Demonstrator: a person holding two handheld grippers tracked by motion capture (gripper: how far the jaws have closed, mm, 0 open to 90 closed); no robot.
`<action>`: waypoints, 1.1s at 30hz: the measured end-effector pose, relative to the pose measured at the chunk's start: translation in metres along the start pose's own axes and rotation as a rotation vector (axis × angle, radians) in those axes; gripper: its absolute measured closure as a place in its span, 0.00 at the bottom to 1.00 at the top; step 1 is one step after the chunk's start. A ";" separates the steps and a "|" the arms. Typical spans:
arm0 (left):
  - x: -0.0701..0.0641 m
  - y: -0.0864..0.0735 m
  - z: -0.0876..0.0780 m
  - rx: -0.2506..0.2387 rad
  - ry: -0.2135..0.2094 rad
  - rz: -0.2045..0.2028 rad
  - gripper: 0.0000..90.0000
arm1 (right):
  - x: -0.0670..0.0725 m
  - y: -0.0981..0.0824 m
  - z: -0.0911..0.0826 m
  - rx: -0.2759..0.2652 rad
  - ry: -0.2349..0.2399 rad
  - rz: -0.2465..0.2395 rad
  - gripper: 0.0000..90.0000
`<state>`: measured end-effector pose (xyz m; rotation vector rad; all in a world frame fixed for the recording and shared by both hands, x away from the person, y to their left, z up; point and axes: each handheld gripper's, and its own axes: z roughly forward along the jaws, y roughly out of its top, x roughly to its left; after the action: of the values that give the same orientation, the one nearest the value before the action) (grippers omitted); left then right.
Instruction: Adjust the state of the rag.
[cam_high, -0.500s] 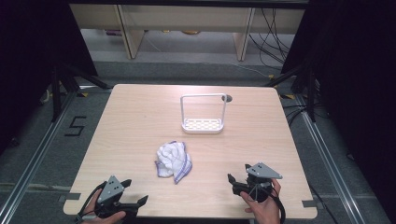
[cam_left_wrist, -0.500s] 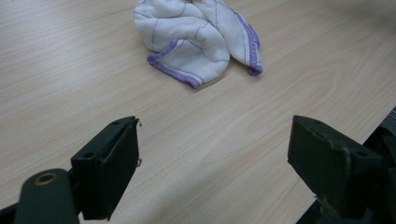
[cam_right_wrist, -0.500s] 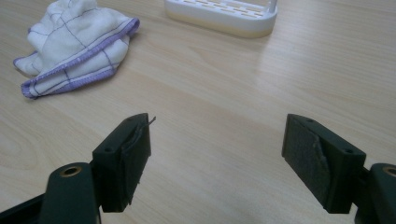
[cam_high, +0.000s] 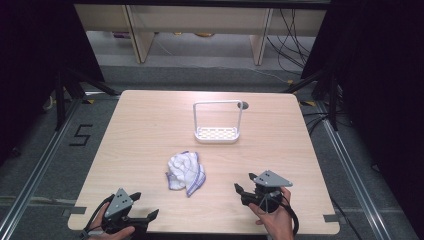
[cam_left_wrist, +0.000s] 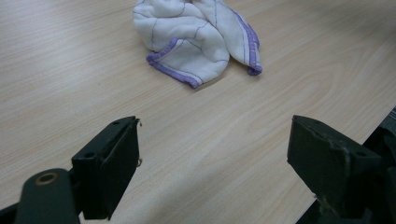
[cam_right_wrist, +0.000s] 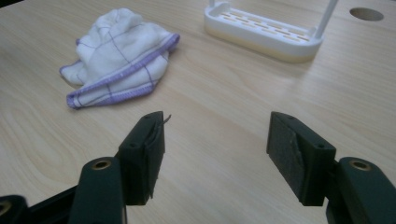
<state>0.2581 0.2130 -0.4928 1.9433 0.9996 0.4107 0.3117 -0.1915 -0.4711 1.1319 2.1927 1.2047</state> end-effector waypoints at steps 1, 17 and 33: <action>0.001 0.000 0.000 0.004 -0.001 0.005 0.18 | 0.003 0.003 0.001 0.005 0.001 -0.008 0.45; 0.002 0.000 -0.001 0.010 0.001 -0.007 0.19 | 0.054 0.040 0.062 0.029 0.125 -0.145 0.49; 0.003 0.000 0.002 0.024 -0.004 0.001 0.19 | 0.078 0.062 0.118 0.056 0.134 -0.176 0.47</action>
<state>0.2612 0.2140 -0.4937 1.9655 1.0060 0.3966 0.3708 -0.0492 -0.4811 0.8801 2.3827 1.1807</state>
